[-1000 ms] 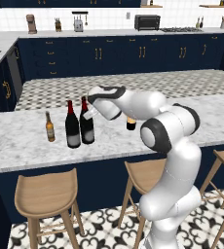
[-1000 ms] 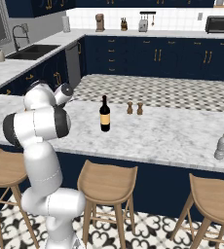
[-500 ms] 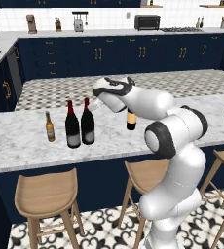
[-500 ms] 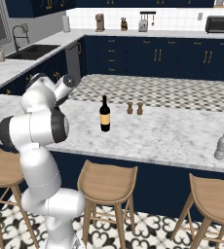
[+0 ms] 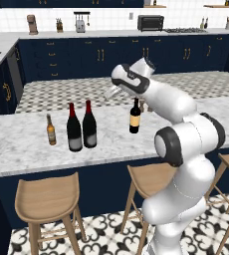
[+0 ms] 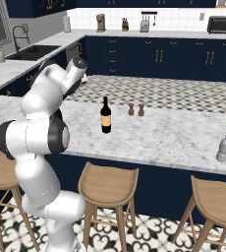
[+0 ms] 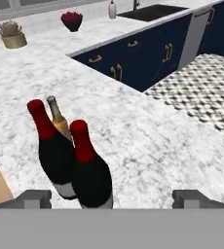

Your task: Move the plastic bottles in the middle to the plastics group, and the glass bottles in the middle to the glass group.

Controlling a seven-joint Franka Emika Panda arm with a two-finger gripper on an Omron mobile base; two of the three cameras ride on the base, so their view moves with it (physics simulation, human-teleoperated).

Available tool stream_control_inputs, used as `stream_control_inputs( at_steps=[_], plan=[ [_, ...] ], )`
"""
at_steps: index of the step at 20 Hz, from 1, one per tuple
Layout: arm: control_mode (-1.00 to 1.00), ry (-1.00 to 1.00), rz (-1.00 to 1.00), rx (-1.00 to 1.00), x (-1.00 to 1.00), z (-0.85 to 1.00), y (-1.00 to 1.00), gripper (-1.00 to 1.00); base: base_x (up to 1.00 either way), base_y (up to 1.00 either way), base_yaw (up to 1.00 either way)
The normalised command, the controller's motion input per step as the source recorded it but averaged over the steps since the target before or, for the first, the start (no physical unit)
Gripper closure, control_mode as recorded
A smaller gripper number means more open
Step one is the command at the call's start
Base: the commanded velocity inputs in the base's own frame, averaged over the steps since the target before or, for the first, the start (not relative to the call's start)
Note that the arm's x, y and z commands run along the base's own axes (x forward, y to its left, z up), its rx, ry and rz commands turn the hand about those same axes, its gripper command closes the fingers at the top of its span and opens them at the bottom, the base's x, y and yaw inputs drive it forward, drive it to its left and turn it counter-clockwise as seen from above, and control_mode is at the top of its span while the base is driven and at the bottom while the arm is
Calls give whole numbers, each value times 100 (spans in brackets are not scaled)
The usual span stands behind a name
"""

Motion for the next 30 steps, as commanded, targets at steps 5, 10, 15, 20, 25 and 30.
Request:
stream_control_inputs(
  at_steps=[5, 10, 15, 20, 25, 30],
  plan=[
    [-100, 23, -27, -19, -16, 3, -70, -100, 0, 0, 0],
    [-100, 21, -36, -15, -36, -28, -65, -100, 0, 0, 0],
    [-100, 17, -34, -14, -9, -16, -62, -100, 0, 0, 0],
    [-100, 3, -14, 6, 0, -5, -82, -100, 0, 0, 0],
    [-100, 0, -1, 4, 27, -19, -9, -100, 0, 0, 0],
    [-100, -8, -4, 0, 52, -18, 2, -100, 0, 0, 0]
  ],
)
